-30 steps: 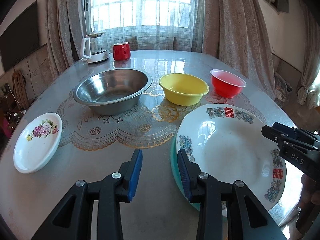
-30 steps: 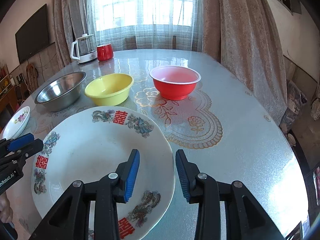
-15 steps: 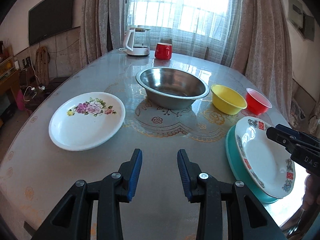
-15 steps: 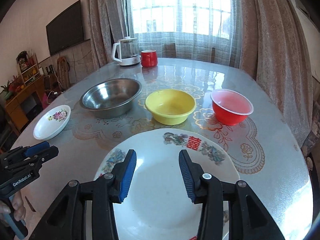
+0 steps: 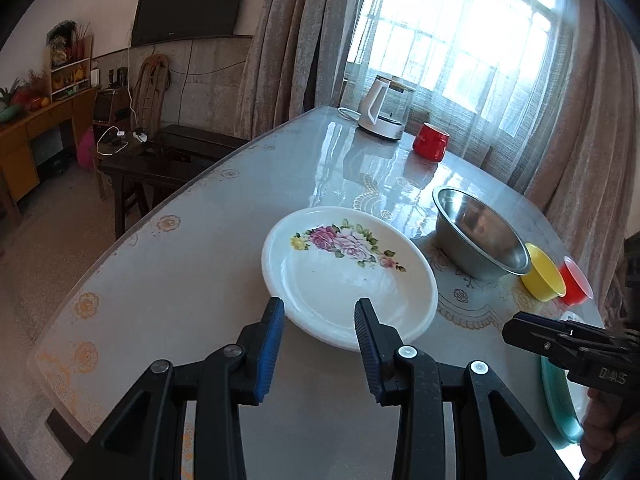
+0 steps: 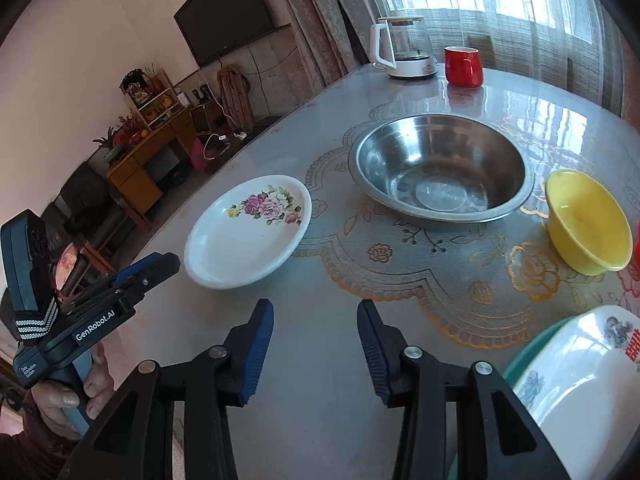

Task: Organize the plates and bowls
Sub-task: 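Grasp the rim of the small pink-flower white plate with the left gripper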

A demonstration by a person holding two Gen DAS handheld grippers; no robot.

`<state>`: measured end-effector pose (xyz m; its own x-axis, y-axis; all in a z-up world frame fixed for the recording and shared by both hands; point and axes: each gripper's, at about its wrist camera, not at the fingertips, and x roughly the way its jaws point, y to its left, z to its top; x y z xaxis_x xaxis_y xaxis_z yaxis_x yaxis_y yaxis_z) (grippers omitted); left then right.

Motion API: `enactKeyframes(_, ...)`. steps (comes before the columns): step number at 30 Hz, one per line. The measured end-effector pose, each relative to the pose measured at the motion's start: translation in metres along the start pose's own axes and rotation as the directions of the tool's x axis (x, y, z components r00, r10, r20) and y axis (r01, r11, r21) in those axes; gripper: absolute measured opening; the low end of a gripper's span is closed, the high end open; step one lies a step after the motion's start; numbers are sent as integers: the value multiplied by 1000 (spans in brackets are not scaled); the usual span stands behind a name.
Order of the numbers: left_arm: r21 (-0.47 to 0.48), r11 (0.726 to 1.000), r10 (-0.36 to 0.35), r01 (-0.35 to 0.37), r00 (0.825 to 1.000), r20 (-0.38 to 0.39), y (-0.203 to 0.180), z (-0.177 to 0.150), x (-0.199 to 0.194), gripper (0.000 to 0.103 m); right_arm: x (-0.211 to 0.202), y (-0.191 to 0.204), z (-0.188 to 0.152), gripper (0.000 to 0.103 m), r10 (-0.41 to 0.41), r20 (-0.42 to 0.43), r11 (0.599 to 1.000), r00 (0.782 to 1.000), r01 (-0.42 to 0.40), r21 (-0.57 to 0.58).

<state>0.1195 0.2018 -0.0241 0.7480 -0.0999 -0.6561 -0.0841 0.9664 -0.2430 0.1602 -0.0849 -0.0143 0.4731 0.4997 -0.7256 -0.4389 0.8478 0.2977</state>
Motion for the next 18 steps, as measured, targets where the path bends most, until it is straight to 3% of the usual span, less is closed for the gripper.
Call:
enactKeyframes(4,-72,997,12,-14,999,-34,28,10,18,49,30,17,16,39,10,-30,1000,999,-10,-9)
enactKeyframes(9,-131,991,-36,27,998,-61,47,22,39,47,61,18,36,39,0,-45,1000,999,1,19)
enactKeyframes(13,-94,995,-28,20,996,-88,44,28,57,29,84,14,44,29,-26,-70,999,997,29,41)
enactKeyframes(14,-80,997,-28,20,995,-91,42,29,61,27,89,13,44,24,-31,-75,998,997,34,44)
enactKeyframes(18,-53,998,-29,23,993,-117,36,34,76,20,99,15,46,19,-28,-79,999,996,31,28)
